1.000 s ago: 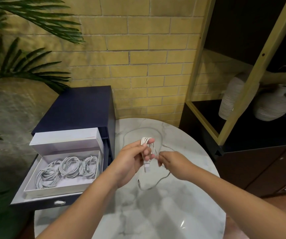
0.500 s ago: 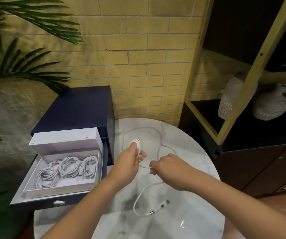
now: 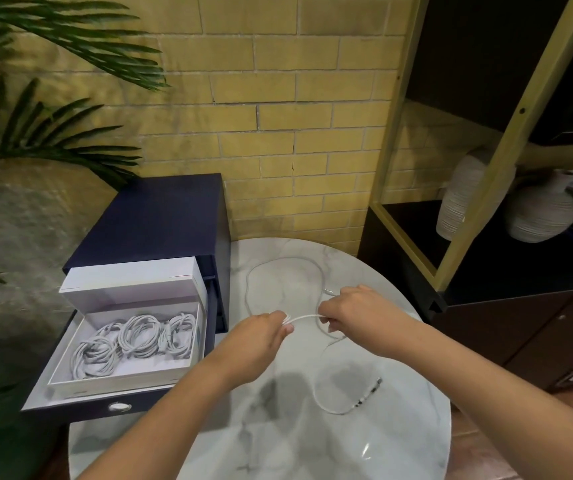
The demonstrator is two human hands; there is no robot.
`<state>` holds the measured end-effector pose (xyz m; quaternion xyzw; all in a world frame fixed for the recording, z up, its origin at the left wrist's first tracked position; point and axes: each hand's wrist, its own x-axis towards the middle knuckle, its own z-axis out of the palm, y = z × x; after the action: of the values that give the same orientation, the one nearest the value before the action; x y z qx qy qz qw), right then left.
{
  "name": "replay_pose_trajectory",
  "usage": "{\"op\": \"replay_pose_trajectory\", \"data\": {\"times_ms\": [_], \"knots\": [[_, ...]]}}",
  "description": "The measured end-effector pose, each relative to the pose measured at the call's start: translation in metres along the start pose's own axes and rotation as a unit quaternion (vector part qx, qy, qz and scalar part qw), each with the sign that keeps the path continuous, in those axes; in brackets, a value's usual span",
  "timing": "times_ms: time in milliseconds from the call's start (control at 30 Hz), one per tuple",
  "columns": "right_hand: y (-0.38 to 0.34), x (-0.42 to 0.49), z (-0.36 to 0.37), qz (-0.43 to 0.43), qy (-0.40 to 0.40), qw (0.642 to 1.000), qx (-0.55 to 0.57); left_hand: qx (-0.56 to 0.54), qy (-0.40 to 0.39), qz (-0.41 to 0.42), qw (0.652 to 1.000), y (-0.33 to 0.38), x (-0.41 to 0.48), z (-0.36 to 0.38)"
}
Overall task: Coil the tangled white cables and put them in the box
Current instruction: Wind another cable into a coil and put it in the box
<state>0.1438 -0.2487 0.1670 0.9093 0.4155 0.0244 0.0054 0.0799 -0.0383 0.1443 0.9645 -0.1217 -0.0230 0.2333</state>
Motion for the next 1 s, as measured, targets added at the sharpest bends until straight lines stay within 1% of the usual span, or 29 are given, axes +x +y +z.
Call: {"op": "replay_pose_trajectory", "data": {"times_ms": [100,167,267,300,367,467,533,567,633,667,700,800,933,1000], "knots": [[0.009,-0.003,0.003,0.016,-0.029,0.999,0.012,-0.090,-0.013,-0.040,0.995,-0.001,-0.002,-0.004],[0.015,-0.007,0.005,0.033,-0.051,0.997,0.041,-0.140,-0.012,-0.063,0.988,-0.004,-0.003,-0.007],[0.021,-0.012,0.009,0.070,-0.067,0.982,0.163,-0.188,-0.008,-0.066,0.980,-0.006,-0.003,-0.011],[0.021,-0.013,0.010,0.079,-0.068,0.974,0.199,-0.201,-0.006,-0.064,0.977,-0.005,-0.004,-0.011],[0.019,-0.012,0.011,0.081,-0.061,0.968,0.230,-0.225,-0.006,-0.062,0.972,-0.002,-0.004,-0.010],[0.016,-0.009,0.015,0.079,-0.037,0.971,0.223,-0.258,0.003,-0.068,0.964,0.001,-0.002,-0.010],[0.017,-0.009,0.018,0.104,-0.023,0.967,0.231,-0.297,0.013,-0.078,0.951,0.004,-0.002,-0.012],[0.018,-0.009,0.019,0.123,-0.012,0.959,0.253,-0.321,0.019,-0.085,0.943,0.005,-0.002,-0.014],[0.019,-0.009,0.019,0.168,0.015,0.931,0.324,-0.364,0.026,-0.100,0.926,0.010,-0.003,-0.016],[0.019,-0.008,0.019,0.190,0.026,0.918,0.348,-0.388,0.024,-0.105,0.915,0.013,-0.004,-0.016],[0.018,-0.006,0.019,0.206,0.033,0.912,0.354,-0.414,0.019,-0.106,0.904,0.015,-0.004,-0.016],[0.014,-0.001,0.019,0.212,0.023,0.927,0.308,-0.495,0.013,-0.089,0.864,0.022,-0.001,-0.017],[-0.006,0.003,0.023,0.179,0.006,0.954,0.241,-0.603,0.027,-0.081,0.793,0.033,0.006,-0.021],[-0.018,0.003,0.029,0.168,-0.008,0.959,0.226,-0.646,0.032,-0.082,0.758,0.035,0.009,-0.021]]}}
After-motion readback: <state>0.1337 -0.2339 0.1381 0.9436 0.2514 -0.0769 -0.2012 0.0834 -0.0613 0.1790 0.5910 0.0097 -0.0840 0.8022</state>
